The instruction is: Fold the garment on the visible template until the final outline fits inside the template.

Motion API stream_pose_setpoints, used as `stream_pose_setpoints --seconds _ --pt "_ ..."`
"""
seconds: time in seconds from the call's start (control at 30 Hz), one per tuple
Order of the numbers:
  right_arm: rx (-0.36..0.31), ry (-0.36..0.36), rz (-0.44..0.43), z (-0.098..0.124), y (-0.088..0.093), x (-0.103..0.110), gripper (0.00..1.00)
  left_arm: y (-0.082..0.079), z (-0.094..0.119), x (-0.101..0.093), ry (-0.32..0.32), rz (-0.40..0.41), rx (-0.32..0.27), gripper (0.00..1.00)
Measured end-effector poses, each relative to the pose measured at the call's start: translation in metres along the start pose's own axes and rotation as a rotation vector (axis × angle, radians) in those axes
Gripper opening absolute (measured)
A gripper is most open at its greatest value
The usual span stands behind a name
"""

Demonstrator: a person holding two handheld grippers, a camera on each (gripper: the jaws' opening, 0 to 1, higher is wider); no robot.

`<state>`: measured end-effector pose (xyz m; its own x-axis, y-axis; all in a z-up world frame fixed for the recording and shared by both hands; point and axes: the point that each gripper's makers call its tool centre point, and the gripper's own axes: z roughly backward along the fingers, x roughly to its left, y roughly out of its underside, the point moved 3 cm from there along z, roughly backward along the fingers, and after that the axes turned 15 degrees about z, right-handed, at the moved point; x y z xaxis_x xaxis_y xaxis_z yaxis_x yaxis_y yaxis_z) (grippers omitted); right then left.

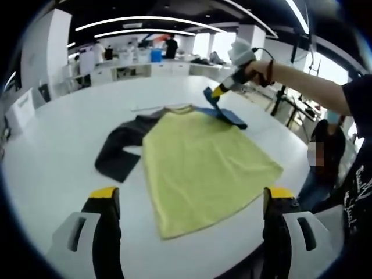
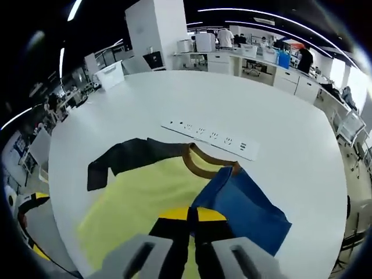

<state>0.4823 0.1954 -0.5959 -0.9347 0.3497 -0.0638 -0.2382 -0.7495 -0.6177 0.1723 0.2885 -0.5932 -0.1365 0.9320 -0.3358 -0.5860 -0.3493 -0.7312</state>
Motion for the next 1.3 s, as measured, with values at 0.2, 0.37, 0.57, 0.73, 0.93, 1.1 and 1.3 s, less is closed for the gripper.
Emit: stream_pose_setpoints --seconds 0.2,0.37,0.57,0.73,0.93,1.1,1.3 --pt "0.004 -0.031 0.018 -0.011 -0.009 0.018 0.00 0.001 0.000 0.000 -0.001 0.001 0.003 0.99" --pt "0.003 -0.049 0.042 -0.018 -0.019 0.033 0.00 0.002 0.000 0.001 -0.001 0.002 0.004 0.99" --pt "0.001 -0.069 0.071 -0.024 -0.028 0.050 0.00 0.004 0.002 0.005 -0.009 0.012 0.007 0.99" --pt "-0.010 -0.093 0.079 -0.030 -0.039 0.064 0.00 0.005 0.001 0.006 -0.010 0.014 0.011 0.99" --pt "-0.011 -0.104 0.105 -0.036 -0.048 0.080 0.00 0.006 0.001 0.009 -0.011 0.015 0.012 0.99" --pt "-0.020 -0.127 0.102 -0.042 -0.058 0.091 0.00 0.009 0.001 0.012 -0.017 0.021 0.016 0.99" --pt "-0.017 -0.145 0.122 -0.050 -0.064 0.101 0.00 0.010 0.002 0.016 -0.023 0.029 0.020 0.99"
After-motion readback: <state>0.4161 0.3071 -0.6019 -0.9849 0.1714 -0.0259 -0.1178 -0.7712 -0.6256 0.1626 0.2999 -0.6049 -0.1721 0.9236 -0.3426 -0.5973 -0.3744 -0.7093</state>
